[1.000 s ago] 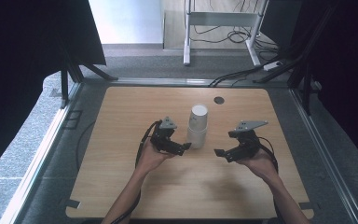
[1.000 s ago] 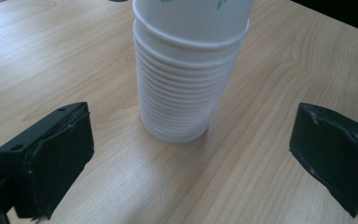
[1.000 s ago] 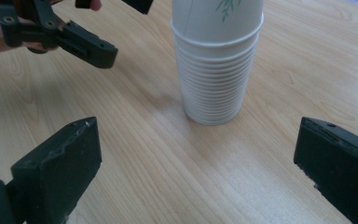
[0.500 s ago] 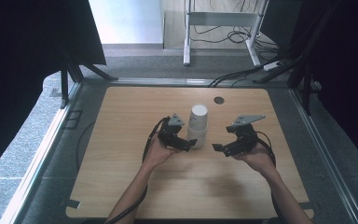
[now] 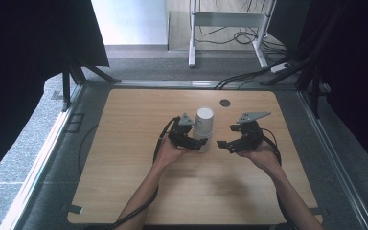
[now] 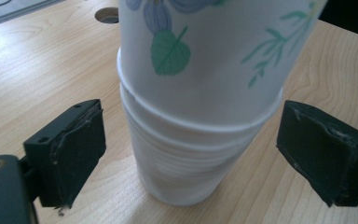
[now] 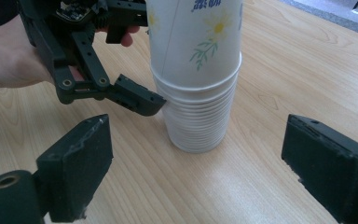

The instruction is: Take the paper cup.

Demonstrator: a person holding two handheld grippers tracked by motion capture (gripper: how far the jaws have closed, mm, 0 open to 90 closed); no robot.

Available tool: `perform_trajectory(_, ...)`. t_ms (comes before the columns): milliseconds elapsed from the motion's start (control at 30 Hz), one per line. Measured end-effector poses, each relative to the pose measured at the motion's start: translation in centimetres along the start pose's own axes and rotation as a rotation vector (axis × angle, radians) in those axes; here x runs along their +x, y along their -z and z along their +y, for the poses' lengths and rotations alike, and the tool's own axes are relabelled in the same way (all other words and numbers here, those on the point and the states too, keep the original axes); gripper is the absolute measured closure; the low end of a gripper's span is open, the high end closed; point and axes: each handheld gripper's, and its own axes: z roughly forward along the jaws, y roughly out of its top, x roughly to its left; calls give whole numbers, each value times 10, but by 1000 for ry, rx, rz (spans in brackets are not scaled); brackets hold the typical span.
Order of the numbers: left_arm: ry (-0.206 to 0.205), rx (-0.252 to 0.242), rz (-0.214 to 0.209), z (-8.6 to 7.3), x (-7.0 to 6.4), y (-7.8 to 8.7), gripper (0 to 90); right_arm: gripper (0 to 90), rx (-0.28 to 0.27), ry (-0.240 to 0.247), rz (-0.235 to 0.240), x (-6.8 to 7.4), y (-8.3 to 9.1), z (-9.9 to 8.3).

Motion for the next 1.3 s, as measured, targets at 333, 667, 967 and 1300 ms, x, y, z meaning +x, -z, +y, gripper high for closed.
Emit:
perform_trajectory(333,-9,-17,-1,3,-1,-7,184,131,-15,-9,6,-8,-4,16)
perform_trajectory(667,-6,-18,10,3,-3,-7,198,136,-30,-17,18,-13,-10,33)
perform_trajectory(967,-10,-10,18,3,-4,-7,203,158,-47,-21,36,-14,-18,53)
perform_trajectory(1300,-17,-3,22,4,-4,-7,204,198,-47,-1,42,-10,-28,70)
